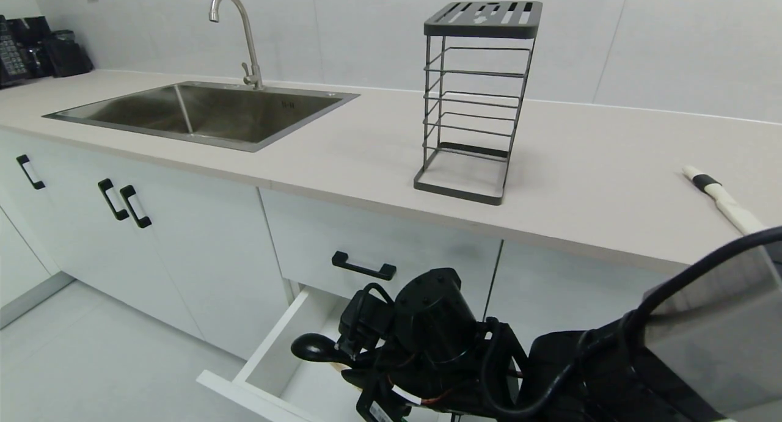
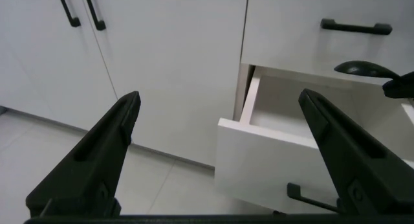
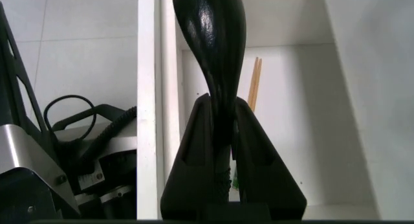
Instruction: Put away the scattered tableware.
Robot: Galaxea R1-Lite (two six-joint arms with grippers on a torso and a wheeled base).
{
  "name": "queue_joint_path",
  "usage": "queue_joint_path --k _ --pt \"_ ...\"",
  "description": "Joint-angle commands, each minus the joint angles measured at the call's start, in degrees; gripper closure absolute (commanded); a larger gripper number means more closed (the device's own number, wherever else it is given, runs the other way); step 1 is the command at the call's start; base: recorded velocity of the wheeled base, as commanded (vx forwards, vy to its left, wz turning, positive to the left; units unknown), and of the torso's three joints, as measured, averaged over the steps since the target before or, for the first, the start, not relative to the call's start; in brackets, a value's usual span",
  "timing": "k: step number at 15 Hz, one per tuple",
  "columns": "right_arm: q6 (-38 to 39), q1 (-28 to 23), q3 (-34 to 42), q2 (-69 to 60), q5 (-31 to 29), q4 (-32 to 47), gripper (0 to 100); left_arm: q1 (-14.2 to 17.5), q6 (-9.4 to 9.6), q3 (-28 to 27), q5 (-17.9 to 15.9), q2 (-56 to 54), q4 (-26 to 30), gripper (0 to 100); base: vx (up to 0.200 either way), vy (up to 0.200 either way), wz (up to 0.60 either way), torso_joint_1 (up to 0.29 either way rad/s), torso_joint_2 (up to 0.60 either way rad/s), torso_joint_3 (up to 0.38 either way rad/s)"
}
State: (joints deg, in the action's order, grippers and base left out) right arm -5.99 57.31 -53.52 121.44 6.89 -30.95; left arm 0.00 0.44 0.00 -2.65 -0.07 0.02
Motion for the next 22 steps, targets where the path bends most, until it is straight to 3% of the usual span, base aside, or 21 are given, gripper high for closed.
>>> queue_joint_path --k 1,7,22 --pt "0.0 -0.2 -0.7 1.1 0.1 -0.1 100 0.0 0.00 0.0 0.0 0.1 0.0 0 0.000 0.000 0.00 -0.261 0.35 0.134" --pt "0.0 -0.6 -3.4 4.0 0.1 -0.1 100 0.0 0.00 0.0 0.0 0.1 0.0 0 0.000 0.000 0.00 -0.106 0.26 0.089" --pt "0.6 -2.1 -9.2 13.6 0.1 1.9 100 0.0 0.00 0.0 0.0 0.1 0.0 0 0.000 0.000 0.00 0.000 0.01 0.002"
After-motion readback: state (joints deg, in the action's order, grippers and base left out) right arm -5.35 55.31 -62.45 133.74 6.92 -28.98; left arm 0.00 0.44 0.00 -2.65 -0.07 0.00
